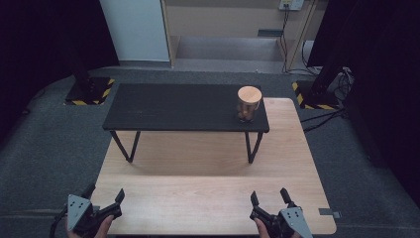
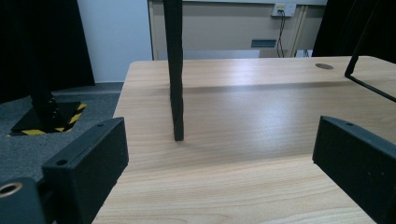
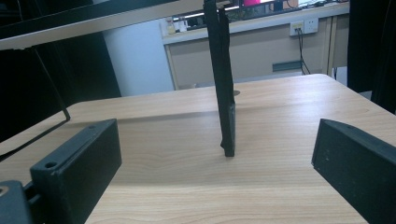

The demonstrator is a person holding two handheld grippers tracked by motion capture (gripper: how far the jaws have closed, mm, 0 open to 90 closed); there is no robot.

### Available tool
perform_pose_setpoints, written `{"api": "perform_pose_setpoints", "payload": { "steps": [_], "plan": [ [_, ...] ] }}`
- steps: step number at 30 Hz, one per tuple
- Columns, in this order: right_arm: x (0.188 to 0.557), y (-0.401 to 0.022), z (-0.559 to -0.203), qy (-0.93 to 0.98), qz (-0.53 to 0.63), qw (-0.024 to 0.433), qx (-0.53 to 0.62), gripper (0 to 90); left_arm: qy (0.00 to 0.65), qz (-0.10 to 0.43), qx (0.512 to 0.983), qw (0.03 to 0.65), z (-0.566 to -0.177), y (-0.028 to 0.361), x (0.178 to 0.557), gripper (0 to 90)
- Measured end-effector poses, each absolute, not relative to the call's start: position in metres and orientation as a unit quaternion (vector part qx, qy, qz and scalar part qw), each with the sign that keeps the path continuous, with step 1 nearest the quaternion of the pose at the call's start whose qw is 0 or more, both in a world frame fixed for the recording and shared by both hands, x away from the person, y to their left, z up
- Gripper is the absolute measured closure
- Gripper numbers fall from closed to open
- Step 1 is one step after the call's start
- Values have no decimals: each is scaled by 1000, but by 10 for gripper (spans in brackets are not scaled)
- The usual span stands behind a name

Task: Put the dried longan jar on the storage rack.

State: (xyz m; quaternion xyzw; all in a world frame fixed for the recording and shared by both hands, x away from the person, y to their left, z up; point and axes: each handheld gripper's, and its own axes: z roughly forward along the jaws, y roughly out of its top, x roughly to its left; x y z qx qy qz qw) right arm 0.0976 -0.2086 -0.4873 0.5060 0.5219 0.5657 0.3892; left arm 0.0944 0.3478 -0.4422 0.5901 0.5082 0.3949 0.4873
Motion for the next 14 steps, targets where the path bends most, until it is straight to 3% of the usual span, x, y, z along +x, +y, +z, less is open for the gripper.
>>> {"api": "perform_pose_setpoints", "payload": {
  "steps": [14],
  "plan": [
    [94,-215,-490,509,583,377,510,6,504,397,594,486,-438,348,88,21]
  ]
}}
